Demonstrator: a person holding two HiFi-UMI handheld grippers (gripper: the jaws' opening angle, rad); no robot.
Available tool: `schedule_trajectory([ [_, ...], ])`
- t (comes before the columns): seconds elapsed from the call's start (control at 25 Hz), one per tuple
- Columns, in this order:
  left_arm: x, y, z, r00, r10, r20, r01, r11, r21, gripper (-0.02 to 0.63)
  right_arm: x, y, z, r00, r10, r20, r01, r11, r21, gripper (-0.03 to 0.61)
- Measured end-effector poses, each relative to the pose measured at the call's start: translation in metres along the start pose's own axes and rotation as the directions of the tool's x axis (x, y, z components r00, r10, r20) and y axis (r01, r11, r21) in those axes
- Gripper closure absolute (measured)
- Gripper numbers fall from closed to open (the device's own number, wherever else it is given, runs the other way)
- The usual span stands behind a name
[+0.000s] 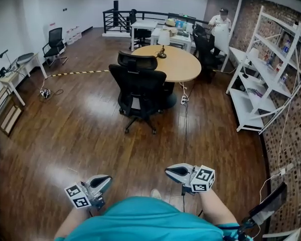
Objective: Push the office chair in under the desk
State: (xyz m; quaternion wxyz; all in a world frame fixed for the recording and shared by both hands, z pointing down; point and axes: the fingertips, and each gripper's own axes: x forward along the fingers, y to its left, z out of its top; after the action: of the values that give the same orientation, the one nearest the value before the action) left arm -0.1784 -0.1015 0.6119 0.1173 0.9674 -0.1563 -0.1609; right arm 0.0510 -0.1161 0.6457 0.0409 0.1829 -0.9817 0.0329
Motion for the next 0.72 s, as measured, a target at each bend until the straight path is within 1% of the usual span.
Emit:
schedule_trajectory([
  [0.16, -0.033, -0.030, 0.002, 1.000, 0.000, 0.006, 0.000, 1.000, -0.013, 0.586, 0.002, 0.052, 0.002, 1.000, -0.006, -0.026, 0.006, 1.000, -0.013, 0.577],
  [0.36, -0.046, -0.075, 0.001, 1.000, -0.023, 0.016, 0.023, 1.000, 0.000, 0.586, -0.018, 0.102, 0.006, 0.999, -0.023, -0.024, 0.022, 1.000, -0.017, 0.577],
  [0.48, -0.044, -0.111, -0.004, 0.999, -0.038, 0.014, 0.037, 0.999, 0.013, 0.586, -0.040, 0.138, 0.011, 1.000, -0.018, -0.022, 0.017, 0.999, -0.036, 0.578],
  [0.6, -0.031, -0.149, -0.012, 0.999, -0.044, 0.018, 0.043, 0.999, 0.023, 0.586, -0.072, 0.170, 0.015, 1.000, -0.002, -0.025, 0.000, 0.998, -0.065, 0.578],
  [0.72, -0.016, -0.188, -0.030, 0.999, -0.036, 0.027, 0.036, 0.999, 0.010, 0.586, -0.107, 0.196, 0.009, 0.999, 0.019, -0.042, -0.023, 0.996, -0.087, 0.577],
])
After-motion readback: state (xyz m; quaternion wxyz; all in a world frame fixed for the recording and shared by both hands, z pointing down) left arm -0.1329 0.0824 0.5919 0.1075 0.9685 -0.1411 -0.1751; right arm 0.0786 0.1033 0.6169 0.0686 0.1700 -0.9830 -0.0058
